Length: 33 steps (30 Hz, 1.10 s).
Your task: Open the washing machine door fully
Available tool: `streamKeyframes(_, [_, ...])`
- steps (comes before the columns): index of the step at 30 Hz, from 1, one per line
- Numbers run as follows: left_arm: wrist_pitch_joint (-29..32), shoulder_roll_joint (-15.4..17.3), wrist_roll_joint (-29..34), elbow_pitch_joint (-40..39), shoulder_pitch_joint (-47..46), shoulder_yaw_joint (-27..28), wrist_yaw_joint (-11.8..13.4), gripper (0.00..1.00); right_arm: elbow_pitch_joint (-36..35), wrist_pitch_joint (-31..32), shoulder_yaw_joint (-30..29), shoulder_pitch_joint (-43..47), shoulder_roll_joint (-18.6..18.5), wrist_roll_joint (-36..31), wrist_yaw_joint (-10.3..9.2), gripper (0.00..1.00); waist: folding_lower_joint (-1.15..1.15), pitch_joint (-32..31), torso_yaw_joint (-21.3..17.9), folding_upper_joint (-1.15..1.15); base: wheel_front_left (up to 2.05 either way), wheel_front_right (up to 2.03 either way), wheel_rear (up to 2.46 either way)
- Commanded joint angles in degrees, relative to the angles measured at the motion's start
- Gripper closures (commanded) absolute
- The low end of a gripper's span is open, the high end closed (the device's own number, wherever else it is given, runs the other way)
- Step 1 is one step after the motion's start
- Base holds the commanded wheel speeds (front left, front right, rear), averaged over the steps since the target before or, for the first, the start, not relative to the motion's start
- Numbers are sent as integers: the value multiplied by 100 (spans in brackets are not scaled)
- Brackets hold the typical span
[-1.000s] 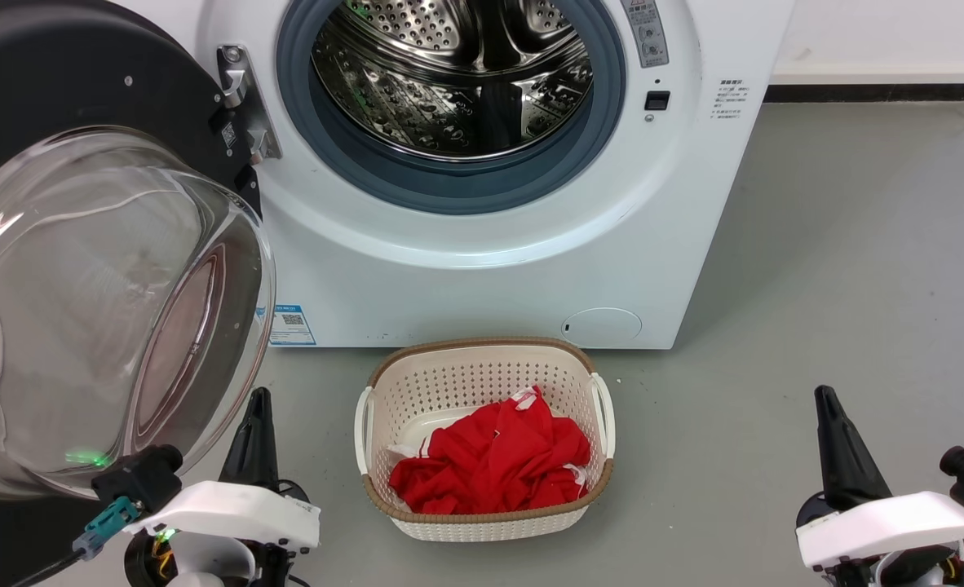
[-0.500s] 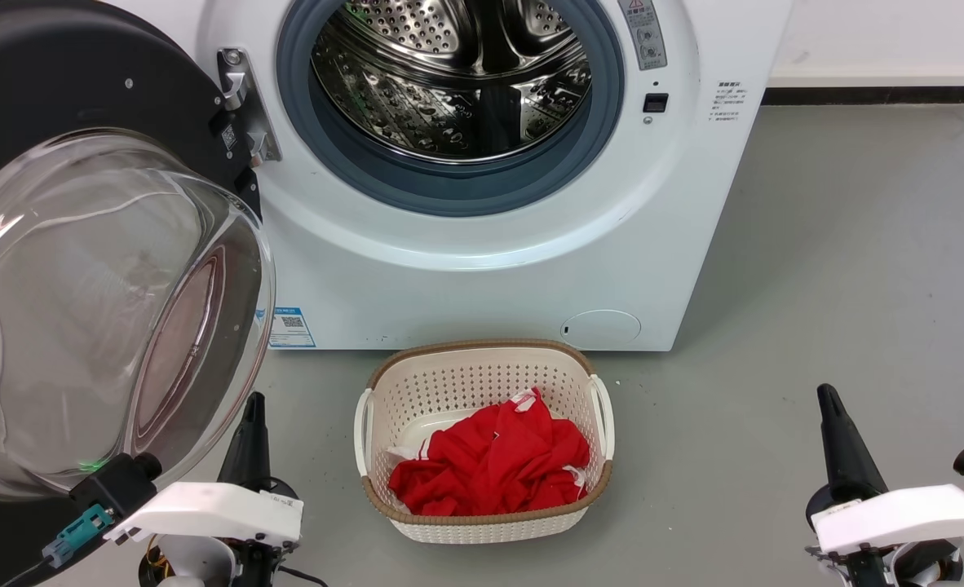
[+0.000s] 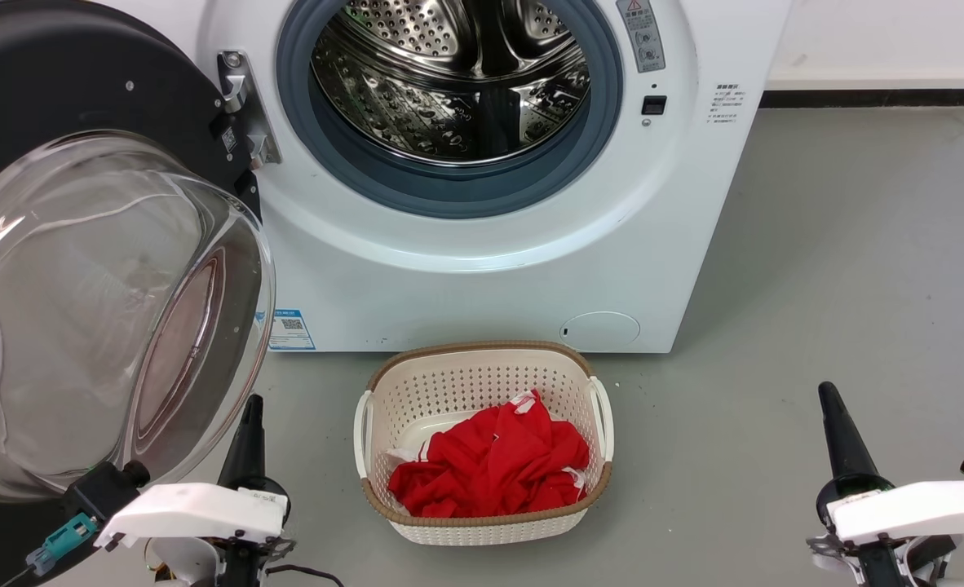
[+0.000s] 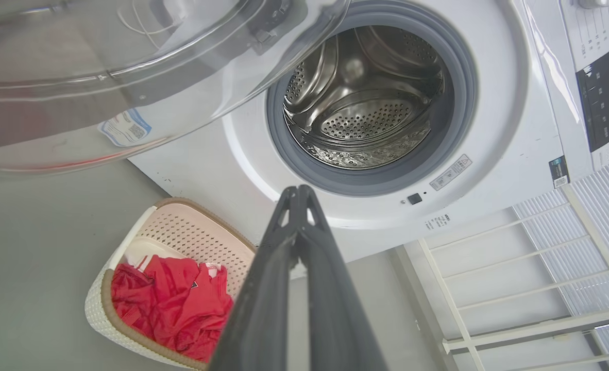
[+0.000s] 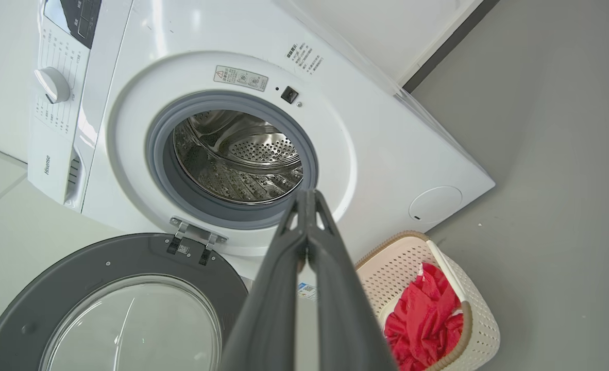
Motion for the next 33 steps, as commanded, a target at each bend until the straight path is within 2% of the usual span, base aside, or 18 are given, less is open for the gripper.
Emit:
streamKeyframes(1, [32, 6, -154, -41, -122, 34, -49, 100, -23, 31, -17, -131, -47, 161, 0, 100, 0, -2, -1, 0, 0, 0, 0])
streamKeyframes(33, [490, -1, -1983, 5, -120, 205, -185, 100, 214, 405, -129, -303, -39, 1978, -1, 100, 0, -56, -16, 0, 0, 0, 0])
